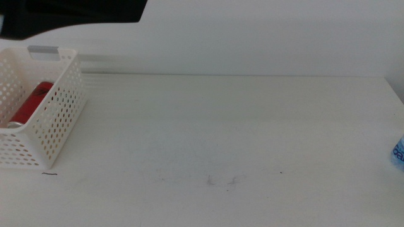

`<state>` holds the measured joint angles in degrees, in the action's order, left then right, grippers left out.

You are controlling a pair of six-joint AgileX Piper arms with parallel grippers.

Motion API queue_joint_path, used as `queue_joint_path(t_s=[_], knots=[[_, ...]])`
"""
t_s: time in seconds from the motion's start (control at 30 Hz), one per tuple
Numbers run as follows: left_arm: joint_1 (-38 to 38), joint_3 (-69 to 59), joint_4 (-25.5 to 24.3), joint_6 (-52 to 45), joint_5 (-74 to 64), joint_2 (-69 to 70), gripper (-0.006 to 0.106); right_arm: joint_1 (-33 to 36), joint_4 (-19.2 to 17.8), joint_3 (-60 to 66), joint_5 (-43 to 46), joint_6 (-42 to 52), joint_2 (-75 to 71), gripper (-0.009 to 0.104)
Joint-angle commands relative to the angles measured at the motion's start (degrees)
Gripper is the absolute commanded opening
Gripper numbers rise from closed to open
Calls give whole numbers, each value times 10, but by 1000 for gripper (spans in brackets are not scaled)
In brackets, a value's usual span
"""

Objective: Use arms to grab the bottles and put them into the dustbin to the left of the table.

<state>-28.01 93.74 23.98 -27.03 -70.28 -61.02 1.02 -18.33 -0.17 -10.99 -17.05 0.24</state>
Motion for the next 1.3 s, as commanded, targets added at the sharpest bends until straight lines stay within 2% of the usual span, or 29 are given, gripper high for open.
queue_joint_path(t_s=[0.0, 0.2, 0.5, 0.6, 0.8, 0.93, 1.0, 1.07, 1.2, 1.27], knots=[[-4, -1, -1, 0, 3, 3, 94, -3, -11, 2, 18, 2, -2, 93], [-4, -1, -1, 0, 3, 3, 94, -3, -26, 2, 35, -14, -2, 93], [-4, -1, -1, 0, 3, 3, 94, -4, -26, 2, 135, -40, 154, 93], [-4, -1, -1, 0, 3, 3, 94, -4, -24, 2, 197, -17, 224, 93], [-4, -1, -1, 0, 3, 3, 94, -4, 82, 2, 290, 132, 360, 93], [-4, -1, -1, 0, 3, 3, 94, -4, 82, 2, 404, 141, 457, 93], [-4, -1, -1, 0, 3, 3, 94, -4, 80, 2, 434, 141, 497, 93], [-4, -1, -1, 0, 3, 3, 94, -4, 94, 2, 461, 135, 537, 93], [-4, -1, -1, 0, 3, 3, 94, -4, 177, 2, 530, 140, 624, 93], [-4, -1, -1, 0, 3, 3, 94, -4, 209, 2, 566, 170, 654, 93]])
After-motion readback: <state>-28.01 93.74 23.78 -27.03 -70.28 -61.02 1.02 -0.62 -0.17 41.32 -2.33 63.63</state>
